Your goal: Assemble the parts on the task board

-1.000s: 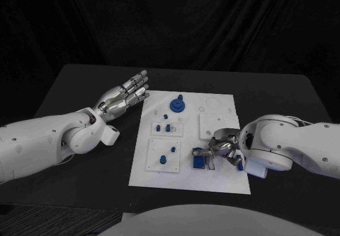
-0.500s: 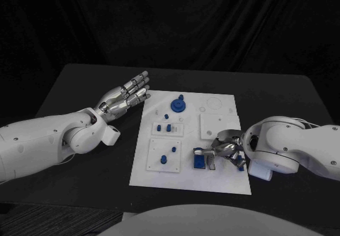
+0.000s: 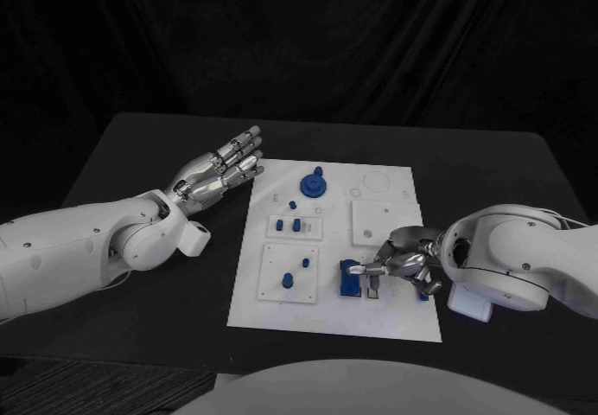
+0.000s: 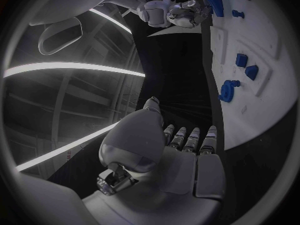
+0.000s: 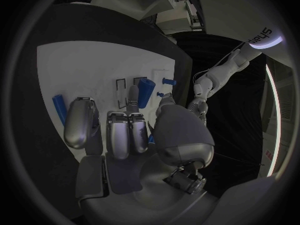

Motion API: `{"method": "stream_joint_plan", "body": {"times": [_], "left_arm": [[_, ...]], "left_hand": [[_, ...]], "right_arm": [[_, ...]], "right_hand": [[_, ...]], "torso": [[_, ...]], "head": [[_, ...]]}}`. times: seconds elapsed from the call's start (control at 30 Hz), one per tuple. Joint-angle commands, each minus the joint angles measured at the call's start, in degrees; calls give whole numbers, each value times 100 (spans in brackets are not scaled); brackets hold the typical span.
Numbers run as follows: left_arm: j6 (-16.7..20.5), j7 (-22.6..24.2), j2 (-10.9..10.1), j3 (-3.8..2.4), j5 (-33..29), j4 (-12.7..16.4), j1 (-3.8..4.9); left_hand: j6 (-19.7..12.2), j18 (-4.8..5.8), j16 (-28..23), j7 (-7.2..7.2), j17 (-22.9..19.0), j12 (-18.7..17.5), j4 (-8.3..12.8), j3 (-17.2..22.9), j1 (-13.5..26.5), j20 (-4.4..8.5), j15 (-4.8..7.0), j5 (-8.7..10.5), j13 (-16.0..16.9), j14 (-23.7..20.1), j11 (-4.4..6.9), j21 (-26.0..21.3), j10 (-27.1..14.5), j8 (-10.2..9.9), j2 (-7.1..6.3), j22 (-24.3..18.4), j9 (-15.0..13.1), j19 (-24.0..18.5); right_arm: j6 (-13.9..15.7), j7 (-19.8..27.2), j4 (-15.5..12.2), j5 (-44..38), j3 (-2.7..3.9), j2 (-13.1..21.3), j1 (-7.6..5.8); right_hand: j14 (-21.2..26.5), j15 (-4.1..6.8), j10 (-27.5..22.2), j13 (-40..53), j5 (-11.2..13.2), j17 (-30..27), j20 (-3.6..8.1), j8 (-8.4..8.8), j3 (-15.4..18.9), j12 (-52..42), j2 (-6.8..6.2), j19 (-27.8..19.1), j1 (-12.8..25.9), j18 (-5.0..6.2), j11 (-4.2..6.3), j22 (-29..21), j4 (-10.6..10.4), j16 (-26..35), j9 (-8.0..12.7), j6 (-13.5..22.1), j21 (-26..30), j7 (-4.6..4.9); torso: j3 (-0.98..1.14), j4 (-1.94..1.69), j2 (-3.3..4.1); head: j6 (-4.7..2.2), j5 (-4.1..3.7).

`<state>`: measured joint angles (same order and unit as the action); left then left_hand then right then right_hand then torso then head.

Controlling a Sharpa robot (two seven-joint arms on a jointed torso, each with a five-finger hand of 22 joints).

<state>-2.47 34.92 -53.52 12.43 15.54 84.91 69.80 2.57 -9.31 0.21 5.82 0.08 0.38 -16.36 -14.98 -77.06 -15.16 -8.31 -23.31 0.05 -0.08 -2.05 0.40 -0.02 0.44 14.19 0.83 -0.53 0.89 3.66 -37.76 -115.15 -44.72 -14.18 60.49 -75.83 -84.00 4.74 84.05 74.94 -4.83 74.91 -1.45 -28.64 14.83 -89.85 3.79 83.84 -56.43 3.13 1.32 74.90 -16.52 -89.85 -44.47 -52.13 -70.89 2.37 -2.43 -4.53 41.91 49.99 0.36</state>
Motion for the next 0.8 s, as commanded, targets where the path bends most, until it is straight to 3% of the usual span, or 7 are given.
{"method": "stream_joint_plan", "body": {"times": [0.03, 0.13, 0.17, 0.23, 0.27, 0.37, 0.8], "left_arm": [[-71, 50, 11, -5, 6, 6, -10], [-74, 46, 12, -5, 6, 5, -11], [-76, 45, 14, -5, 6, 3, -11], [-81, 45, 18, -5, 6, 0, -12], [-85, 43, 20, -5, 6, -3, -12], [-100, 39, 28, -5, 6, -9, -13], [-135, 40, 20, -5, 6, -11, -20]], "left_hand": [[-6, -98, -21, -46, -8, -38, 2, 31, -43, -43, -31, -32, -5, 8, -49, 36, 2, 19, -6, 10, -7, -1], [-6, -98, -21, -46, -8, -38, 2, 31, -43, -43, -31, -32, -5, 8, -49, 36, 2, 19, -6, 10, -7, -1], [2, -98, -21, -57, -8, -38, 1, 34, -46, -47, -37, -34, -5, 8, -51, 36, 2, 21, -4, 10, -8, 0], [2, -98, -21, -57, -8, -38, 1, 34, -46, -47, -37, -34, -5, 8, -51, 36, 2, 21, -4, 10, -8, 0], [1, -98, -21, -59, -8, -38, 1, 35, -46, -48, -38, -34, -5, 8, -51, 37, 2, 21, -3, 10, -8, 0], [5, -98, -21, -69, -8, -38, 1, 37, -49, -51, -45, -35, -5, 8, -54, 38, 2, 22, -1, 11, -9, 1], [9, -98, -21, -84, -8, -38, 4, 43, -57, -58, -60, -42, -5, 8, -59, 39, 2, 23, 2, 12, -10, 3]], "right_arm": [[-133, 124, -42, -17, 0, 18, -12], [-211, 112, -43, -17, 0, 11, -14], [-246, 103, -41, -17, 0, 6, -14], [-299, 84, -32, -17, 0, -7, -14], [-333, 71, -24, -17, 0, -18, -13], [-410, 37, 9, -28, 0, -61, -12], [-449, -35, 178, -51, -1, -295, 19]], "right_hand": [[-600, 67, 595, 1506, 12, 1509, 44, -564, 134, -15, 20, 25, -130, 78, 89, 994, 2, -15, -529, 185, -3, -56], [-600, 129, 595, 1506, 8, 1509, 86, -1184, 239, -15, 39, 26, -252, 78, 141, 992, 2, -15, -1157, 374, 7, -132], [-600, 146, 595, 1506, -4, 1509, 113, -1472, 279, -15, 26, 28, -330, 79, 177, 993, 16, -15, -1478, 478, 9, -166], [-600, 173, 595, 1506, -49, 1509, 137, -1806, 291, -15, 24, 31, -433, 79, 213, 993, 33, -15, -1821, 467, 10, -205], [-600, 190, 595, 1506, -74, 1509, 152, -2252, 301, -15, 19, 32, -482, 79, 233, 993, 39, -15, -2181, 188, 12, -228], [-600, 221, 595, 1506, -129, 1509, 180, -3007, 315, -15, 21, 32, -556, 79, 269, 992, 44, -15, -2759, -380, 17, -270], [-581, 245, 595, 1506, -198, 1423, 202, -3104, 286, -15, 65, -9, -696, 103, 297, 956, 102, 23, -2909, -382, 148, -300]], "torso": [[2, -3, 4], [1, -2, 8], [0, -3, 9], [-2, -3, 11], [-1, -2, 10], [-1, -3, 11], [-1, -3, 8]], "head": [[1, 3], [1, 3], [1, 1], [1, -3], [1, -2], [1, 4], [1, 30]]}}
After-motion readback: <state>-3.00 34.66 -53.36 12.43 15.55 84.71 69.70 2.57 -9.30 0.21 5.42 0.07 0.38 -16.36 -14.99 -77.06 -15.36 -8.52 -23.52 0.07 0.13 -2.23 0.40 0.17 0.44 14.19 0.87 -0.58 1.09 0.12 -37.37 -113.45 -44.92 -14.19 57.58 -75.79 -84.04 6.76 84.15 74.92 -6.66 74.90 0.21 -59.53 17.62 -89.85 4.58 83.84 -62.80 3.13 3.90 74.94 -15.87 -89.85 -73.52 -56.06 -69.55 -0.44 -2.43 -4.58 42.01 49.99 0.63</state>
